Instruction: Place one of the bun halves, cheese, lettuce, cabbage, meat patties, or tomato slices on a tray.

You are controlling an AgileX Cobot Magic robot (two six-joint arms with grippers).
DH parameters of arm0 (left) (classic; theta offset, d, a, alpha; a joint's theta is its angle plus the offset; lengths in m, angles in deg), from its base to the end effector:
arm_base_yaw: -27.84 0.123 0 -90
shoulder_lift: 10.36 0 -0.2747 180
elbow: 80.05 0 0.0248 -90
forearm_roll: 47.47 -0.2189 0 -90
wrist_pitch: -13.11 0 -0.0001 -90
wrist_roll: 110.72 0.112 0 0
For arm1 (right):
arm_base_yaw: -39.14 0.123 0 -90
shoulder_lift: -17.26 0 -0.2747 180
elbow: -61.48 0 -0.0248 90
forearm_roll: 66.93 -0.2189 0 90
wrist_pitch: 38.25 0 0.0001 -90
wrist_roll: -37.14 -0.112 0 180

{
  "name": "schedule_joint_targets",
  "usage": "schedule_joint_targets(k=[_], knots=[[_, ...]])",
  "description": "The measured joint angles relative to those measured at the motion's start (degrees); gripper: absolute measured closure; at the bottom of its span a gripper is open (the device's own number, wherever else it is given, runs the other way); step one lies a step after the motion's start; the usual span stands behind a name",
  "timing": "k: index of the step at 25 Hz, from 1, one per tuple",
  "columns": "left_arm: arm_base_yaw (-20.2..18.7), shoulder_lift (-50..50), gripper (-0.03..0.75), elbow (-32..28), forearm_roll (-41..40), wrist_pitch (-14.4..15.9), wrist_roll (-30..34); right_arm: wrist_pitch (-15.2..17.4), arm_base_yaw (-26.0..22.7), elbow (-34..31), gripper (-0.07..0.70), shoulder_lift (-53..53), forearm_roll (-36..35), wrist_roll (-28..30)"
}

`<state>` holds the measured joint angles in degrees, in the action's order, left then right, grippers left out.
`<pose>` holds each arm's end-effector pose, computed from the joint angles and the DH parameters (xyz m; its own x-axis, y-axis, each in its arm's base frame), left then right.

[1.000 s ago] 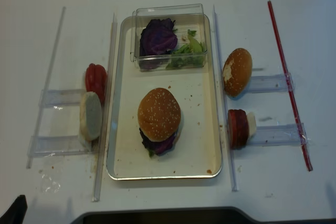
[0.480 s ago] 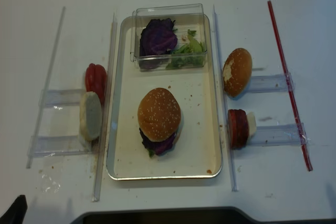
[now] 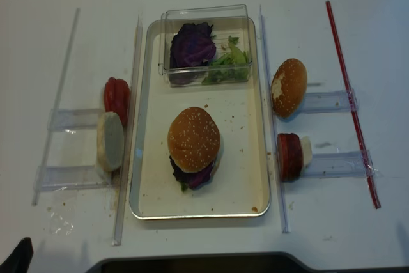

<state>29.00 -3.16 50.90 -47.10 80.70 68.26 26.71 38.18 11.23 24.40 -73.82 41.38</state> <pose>-0.0113 -0.0009 0.2372 -0.5563 -0.0315 -0.8304 -0.0266 0.9994 -0.0202 -0.0072 0.0123 0.2366 -0.5308 -0.0139 -0.8474 -0.0875 0.9954 0.0385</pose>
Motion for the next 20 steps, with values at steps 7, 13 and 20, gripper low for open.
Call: schedule_joint_targets(k=[7, 13, 20], knots=[[0.0, 0.0, 0.226, 0.0, -0.38, 0.0, 0.0, 0.0, 0.0, 0.0, 0.177, 0.0, 0.0, -0.1], [0.0, 0.0, 0.226, 0.0, -0.38, 0.0, 0.0, 0.0, 0.0, 0.0, 0.177, 0.0, 0.0, -0.1], [0.0, 0.0, 0.226, 0.0, -0.38, 0.0, 0.0, 0.0, 0.0, 0.0, 0.177, 0.0, 0.0, -0.1]])
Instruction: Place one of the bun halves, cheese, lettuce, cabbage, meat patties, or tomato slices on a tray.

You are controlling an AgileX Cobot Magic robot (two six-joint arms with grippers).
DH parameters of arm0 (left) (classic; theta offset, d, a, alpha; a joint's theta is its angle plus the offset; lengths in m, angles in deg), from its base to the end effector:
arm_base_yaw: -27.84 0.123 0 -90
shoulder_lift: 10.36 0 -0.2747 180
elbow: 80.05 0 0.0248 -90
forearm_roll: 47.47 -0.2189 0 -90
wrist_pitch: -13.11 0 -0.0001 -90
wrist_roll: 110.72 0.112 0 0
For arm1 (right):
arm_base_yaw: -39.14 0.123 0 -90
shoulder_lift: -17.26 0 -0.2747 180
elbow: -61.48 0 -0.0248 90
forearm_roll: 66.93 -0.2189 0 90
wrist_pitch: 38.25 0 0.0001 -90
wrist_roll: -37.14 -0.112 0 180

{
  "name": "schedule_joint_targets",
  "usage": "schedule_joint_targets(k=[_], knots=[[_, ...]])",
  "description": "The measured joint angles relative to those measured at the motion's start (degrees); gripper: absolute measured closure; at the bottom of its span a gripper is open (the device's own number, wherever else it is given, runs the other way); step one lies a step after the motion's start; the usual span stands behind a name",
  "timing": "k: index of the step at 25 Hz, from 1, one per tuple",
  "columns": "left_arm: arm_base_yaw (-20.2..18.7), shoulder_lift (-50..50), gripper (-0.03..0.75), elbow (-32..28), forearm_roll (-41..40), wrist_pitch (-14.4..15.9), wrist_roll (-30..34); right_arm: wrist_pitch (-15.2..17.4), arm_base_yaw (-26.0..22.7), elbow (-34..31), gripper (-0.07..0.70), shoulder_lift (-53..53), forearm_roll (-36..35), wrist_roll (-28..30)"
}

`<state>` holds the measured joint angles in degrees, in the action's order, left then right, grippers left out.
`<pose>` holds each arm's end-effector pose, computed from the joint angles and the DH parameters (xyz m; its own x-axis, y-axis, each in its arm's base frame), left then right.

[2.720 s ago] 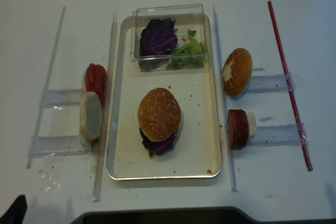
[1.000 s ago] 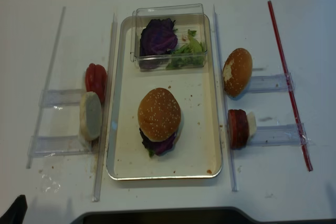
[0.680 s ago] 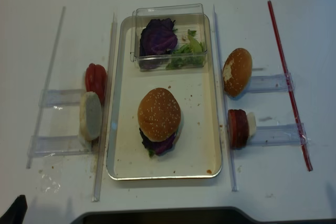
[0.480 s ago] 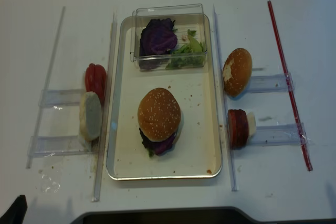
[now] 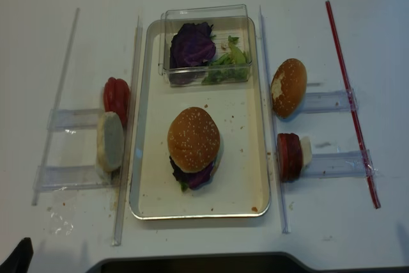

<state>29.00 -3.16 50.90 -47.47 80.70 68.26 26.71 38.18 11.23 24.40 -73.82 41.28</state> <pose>-0.0113 -0.0002 0.2372 -0.5563 -0.0291 -0.8305 -0.0302 0.9994 -0.0148 -0.0072 0.0123 0.2366 -0.5309 -0.0121 -0.8473 -0.0866 0.9954 0.0400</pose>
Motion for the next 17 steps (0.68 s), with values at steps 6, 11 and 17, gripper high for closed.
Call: schedule_joint_targets(k=[6, 11, 17], knots=[[0.0, 0.0, 0.226, 0.0, 0.0, 0.0, 0.0, 0.0, 0.0, 0.0, 0.178, 0.0, 0.0, 0.0], [0.0, 0.0, 0.226, 0.0, 0.0, 0.0, 0.0, 0.0, 0.0, 0.0, 0.177, 0.0, 0.0, 0.0], [0.0, 0.0, 0.226, 0.0, 0.38, 0.0, 0.0, 0.0, 0.0, 0.0, 0.177, 0.0, 0.0, 0.0]])
